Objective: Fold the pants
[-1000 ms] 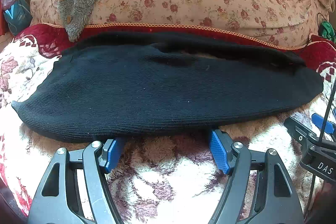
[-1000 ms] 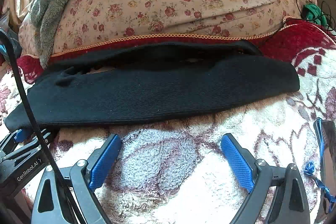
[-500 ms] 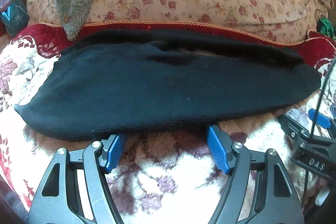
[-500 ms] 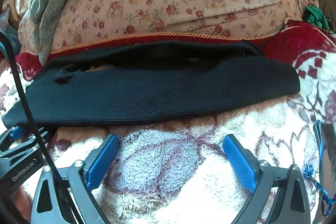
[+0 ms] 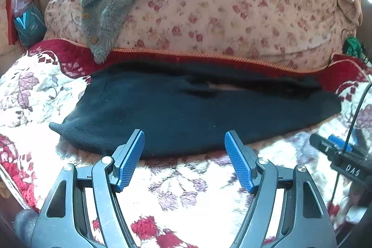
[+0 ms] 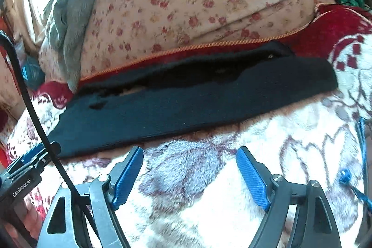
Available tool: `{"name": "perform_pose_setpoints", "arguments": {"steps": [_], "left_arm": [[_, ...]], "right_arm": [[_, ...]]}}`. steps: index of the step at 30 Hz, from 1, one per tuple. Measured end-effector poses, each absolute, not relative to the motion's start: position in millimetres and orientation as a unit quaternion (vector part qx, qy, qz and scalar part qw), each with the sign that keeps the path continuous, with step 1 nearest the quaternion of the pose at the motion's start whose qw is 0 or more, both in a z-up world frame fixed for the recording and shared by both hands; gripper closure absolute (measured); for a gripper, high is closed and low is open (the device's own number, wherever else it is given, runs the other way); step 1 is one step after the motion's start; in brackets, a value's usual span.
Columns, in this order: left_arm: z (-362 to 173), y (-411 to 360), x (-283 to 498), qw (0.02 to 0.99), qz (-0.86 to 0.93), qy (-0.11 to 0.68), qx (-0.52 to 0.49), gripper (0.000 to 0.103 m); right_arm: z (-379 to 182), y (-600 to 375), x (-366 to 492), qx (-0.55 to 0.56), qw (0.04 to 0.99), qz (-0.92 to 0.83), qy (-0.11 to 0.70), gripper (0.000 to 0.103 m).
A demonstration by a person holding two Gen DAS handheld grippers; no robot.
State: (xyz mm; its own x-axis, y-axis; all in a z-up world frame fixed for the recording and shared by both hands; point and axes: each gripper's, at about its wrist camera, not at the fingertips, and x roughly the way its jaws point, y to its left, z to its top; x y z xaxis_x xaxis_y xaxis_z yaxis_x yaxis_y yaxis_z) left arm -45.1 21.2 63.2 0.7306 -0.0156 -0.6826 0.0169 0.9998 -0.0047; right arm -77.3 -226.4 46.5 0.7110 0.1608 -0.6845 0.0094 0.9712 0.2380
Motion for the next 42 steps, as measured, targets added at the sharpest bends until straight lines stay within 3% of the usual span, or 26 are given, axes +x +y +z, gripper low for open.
{"name": "perform_pose_setpoints", "arguments": {"steps": [21, 42], "left_arm": [[77, 13, -60, 0.928, -0.009, 0.372, -0.007, 0.031], [69, 22, -53, 0.924, 0.011, 0.382, -0.003, 0.031]], "right_arm": [[85, -224, -107, 0.073, 0.934, 0.010, 0.351, 0.022], [77, -225, -100, 0.070, 0.927, 0.003, 0.367, 0.022]]}}
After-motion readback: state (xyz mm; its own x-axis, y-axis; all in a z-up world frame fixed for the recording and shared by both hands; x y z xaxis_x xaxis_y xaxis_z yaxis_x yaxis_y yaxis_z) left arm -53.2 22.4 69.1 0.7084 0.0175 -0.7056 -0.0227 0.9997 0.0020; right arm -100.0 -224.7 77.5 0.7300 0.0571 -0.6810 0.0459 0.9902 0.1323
